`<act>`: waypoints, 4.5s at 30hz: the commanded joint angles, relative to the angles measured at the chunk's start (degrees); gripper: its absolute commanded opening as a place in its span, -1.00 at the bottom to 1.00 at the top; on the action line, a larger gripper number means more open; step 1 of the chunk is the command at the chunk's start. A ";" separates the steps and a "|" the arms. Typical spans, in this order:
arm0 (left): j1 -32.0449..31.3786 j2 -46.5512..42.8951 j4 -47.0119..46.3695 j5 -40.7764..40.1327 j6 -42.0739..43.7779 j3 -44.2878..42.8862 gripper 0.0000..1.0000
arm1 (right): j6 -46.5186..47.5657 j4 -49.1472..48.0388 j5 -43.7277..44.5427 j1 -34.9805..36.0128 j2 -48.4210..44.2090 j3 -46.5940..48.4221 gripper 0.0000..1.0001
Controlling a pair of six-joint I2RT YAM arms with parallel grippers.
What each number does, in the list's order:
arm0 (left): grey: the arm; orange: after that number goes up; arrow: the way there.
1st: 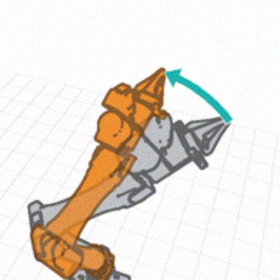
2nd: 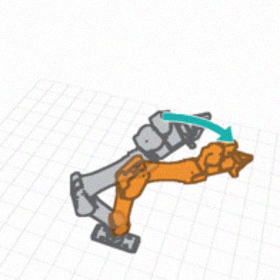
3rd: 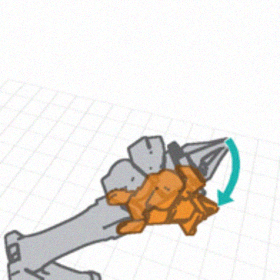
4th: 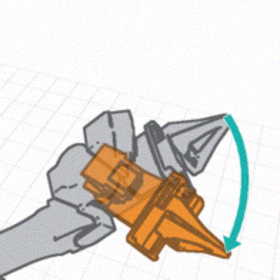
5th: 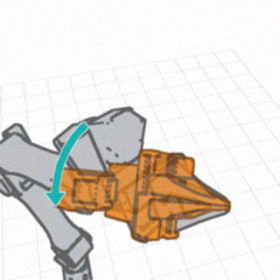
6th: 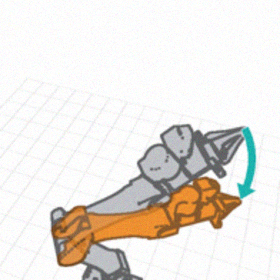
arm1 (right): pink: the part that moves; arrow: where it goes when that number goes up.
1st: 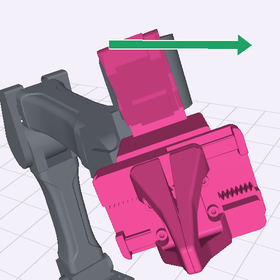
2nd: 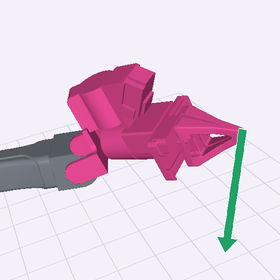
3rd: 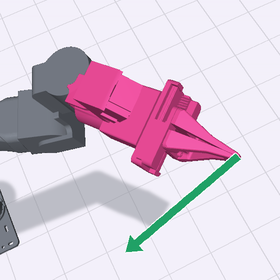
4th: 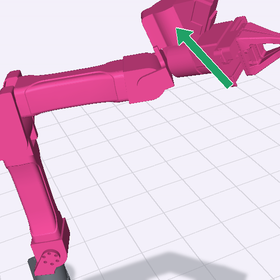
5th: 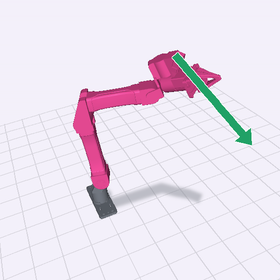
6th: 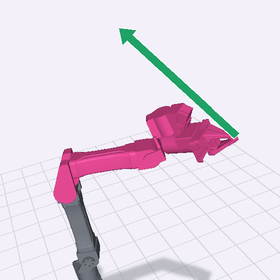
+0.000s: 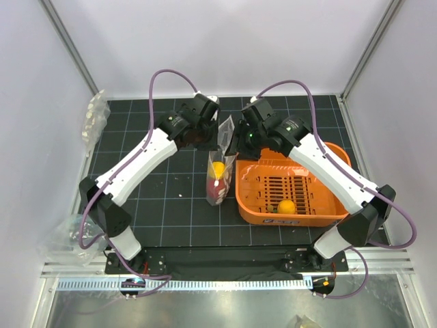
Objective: Place the food in the zip-top bag and seal the zipper
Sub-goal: Pick up the bin at the center of the board, then place the bin at the center of the board.
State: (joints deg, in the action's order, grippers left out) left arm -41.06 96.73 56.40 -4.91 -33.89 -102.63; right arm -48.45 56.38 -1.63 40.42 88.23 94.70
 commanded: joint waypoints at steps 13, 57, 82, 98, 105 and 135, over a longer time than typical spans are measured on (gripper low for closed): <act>2.38 -4.53 3.89 -4.85 1.72 1.90 -0.99 | 6.69 5.93 9.61 -0.52 1.25 7.78 -0.69; 12.67 -13.49 2.66 -7.40 6.56 9.02 -1.00 | 9.07 1.01 10.42 -1.31 5.20 -1.88 0.91; 14.95 -15.60 2.31 -7.93 8.58 11.05 -1.00 | 14.34 -4.00 18.93 -0.17 12.85 -0.92 -0.08; 15.22 -17.27 2.84 -7.75 8.31 11.22 -1.00 | 21.81 -7.42 30.01 -0.08 8.19 3.39 -0.98; 15.22 -18.33 2.31 -7.31 7.52 12.10 -0.99 | 26.11 -12.34 37.04 2.02 3.01 0.50 -0.98; 15.13 -18.42 2.57 -7.22 5.68 11.84 -1.00 | 33.19 -20.82 52.87 15.56 3.78 -8.14 -0.98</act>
State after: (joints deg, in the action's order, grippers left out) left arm -26.22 79.96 59.94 -11.97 -28.05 -90.52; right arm -10.35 26.98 49.10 55.77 87.90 79.70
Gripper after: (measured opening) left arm 0.009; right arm 0.186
